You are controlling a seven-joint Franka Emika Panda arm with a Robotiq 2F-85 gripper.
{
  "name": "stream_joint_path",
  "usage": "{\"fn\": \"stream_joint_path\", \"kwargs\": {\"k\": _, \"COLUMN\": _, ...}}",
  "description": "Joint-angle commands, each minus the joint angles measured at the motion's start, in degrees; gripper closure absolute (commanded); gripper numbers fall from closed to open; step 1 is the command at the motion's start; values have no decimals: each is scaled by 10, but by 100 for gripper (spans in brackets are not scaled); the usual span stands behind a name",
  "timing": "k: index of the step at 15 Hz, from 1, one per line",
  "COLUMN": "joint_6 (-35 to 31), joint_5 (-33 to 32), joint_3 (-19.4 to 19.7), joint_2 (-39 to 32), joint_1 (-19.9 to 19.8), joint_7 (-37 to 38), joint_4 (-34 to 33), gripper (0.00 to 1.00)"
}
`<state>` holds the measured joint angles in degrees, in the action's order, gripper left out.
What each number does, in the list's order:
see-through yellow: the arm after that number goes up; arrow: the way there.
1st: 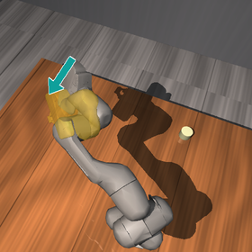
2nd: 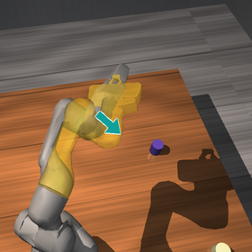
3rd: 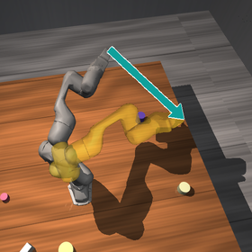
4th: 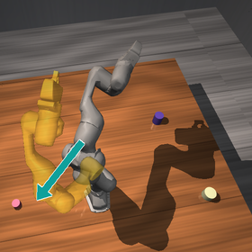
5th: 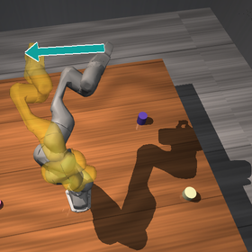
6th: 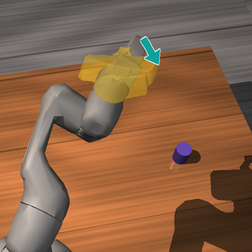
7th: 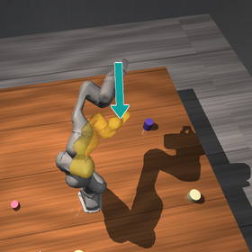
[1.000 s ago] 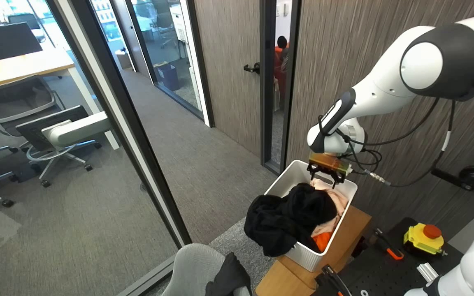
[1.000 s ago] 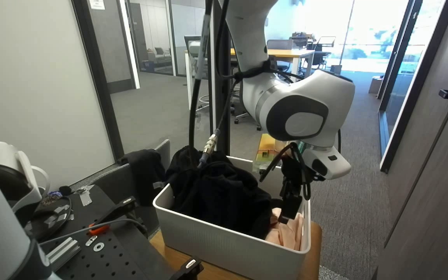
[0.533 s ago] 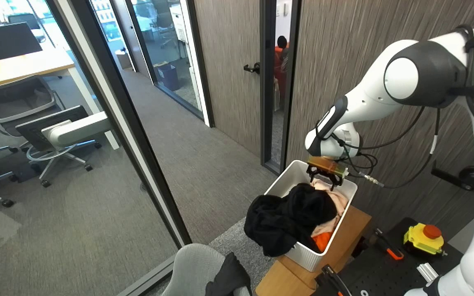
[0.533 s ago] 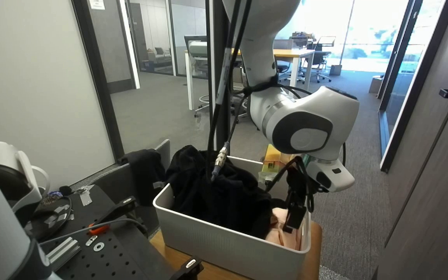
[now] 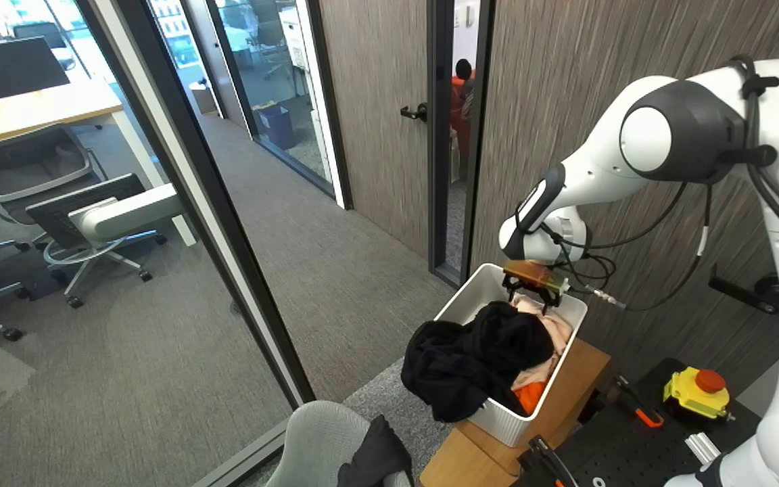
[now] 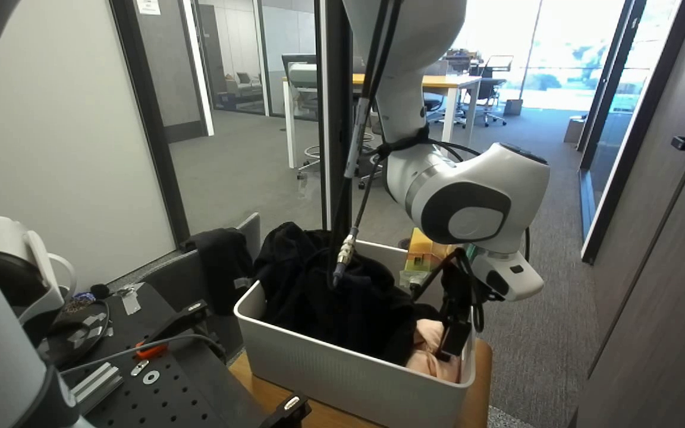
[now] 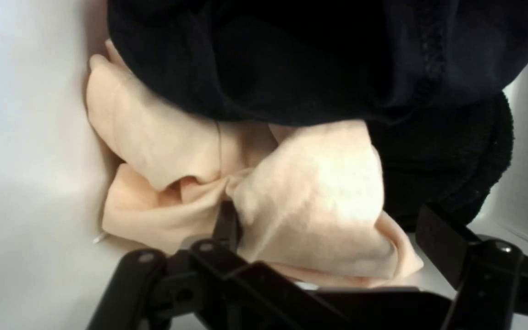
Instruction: Put a cloth from the box on the head rest of the chair
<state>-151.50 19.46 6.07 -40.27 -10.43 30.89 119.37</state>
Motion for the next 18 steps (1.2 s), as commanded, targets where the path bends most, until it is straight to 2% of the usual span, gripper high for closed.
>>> {"fn": "stream_joint_path", "kwargs": {"k": 1, "joint_6": 0, "joint_5": 15, "joint_3": 8, "joint_2": -10, "joint_1": 7, "joint_7": -13, "joint_4": -17, "gripper": 0}}
{"fn": "stream_joint_path", "kwargs": {"k": 2, "joint_6": -1, "joint_5": 15, "joint_3": 8, "joint_2": -10, "joint_1": 8, "joint_7": -12, "joint_4": -16, "gripper": 25}}
{"fn": "stream_joint_path", "kwargs": {"k": 4, "joint_6": -3, "joint_5": 14, "joint_3": 9, "joint_2": -8, "joint_1": 10, "joint_7": -11, "joint_4": -14, "gripper": 34}}
{"fn": "stream_joint_path", "kwargs": {"k": 11, "joint_6": -3, "joint_5": 12, "joint_3": 10, "joint_2": -8, "joint_1": 11, "joint_7": -11, "joint_4": -14, "gripper": 88}}
{"fn": "stream_joint_path", "kwargs": {"k": 15, "joint_6": -3, "joint_5": 12, "joint_3": 10, "joint_2": -8, "joint_1": 12, "joint_7": -12, "joint_4": -14, "gripper": 95}}
{"fn": "stream_joint_path", "kwargs": {"k": 16, "joint_6": -3, "joint_5": 12, "joint_3": 10, "joint_2": -8, "joint_1": 12, "joint_7": -12, "joint_4": -14, "gripper": 91}}
{"fn": "stream_joint_path", "kwargs": {"k": 18, "joint_6": -3, "joint_5": 12, "joint_3": 10, "joint_2": -8, "joint_1": 12, "joint_7": -13, "joint_4": -14, "gripper": 90}}
